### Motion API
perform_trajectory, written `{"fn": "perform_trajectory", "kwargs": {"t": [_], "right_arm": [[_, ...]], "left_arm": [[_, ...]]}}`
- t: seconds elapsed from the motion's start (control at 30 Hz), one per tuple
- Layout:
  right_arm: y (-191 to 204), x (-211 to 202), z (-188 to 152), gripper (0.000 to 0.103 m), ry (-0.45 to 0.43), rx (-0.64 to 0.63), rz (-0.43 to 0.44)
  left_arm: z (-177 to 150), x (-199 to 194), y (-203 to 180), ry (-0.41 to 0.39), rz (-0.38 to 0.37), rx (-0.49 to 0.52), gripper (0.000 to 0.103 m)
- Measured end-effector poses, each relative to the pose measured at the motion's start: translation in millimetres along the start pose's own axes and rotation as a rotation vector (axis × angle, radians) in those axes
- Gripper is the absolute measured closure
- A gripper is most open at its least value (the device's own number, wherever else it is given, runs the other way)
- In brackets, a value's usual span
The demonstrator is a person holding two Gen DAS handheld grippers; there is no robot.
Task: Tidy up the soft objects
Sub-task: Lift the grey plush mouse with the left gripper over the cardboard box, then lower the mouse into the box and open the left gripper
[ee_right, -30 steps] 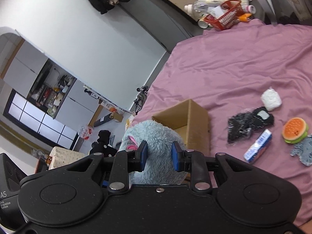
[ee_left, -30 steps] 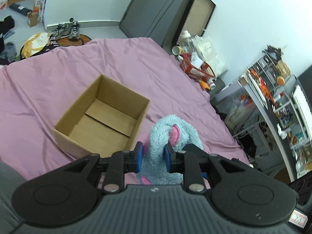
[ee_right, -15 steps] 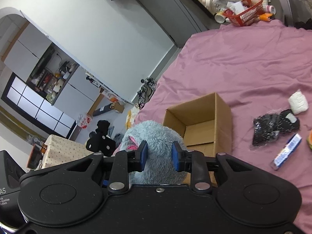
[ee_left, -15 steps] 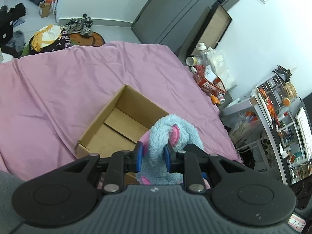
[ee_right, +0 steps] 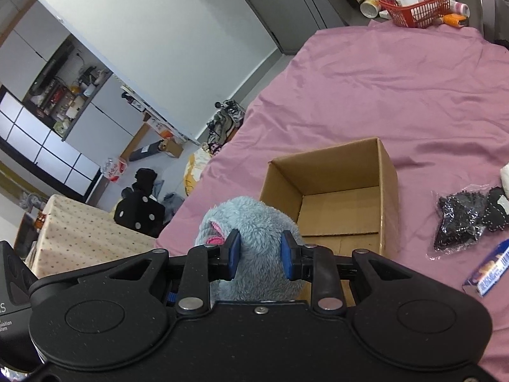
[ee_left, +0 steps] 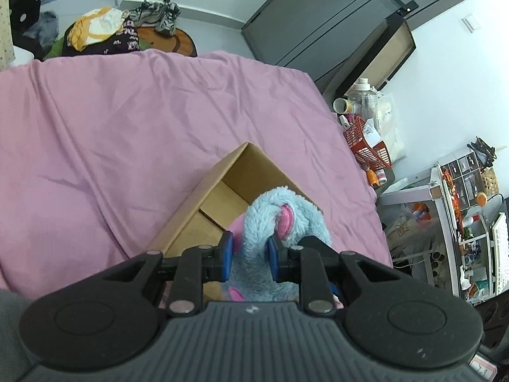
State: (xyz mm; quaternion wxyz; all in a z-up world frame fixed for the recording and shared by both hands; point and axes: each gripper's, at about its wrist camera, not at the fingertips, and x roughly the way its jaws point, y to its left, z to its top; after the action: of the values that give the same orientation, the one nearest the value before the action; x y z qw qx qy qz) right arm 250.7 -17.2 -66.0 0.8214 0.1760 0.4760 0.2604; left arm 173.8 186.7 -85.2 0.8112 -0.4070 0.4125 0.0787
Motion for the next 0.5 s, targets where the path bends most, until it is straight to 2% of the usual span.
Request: {"fn": "perform_trajectory", "kwargs": {"t": [0.33, 0.5], "right_arm": [[-17, 37, 4, 0.076, 0.046, 0.059, -0.058], [-26, 54, -3, 0.074, 0.110, 0.101, -0.078]], "left_arm": [[21, 45, 11, 0.082, 0.026, 0.001, 0.081], [22, 63, 13, 0.124, 0.078, 0.024, 0.081]]}}
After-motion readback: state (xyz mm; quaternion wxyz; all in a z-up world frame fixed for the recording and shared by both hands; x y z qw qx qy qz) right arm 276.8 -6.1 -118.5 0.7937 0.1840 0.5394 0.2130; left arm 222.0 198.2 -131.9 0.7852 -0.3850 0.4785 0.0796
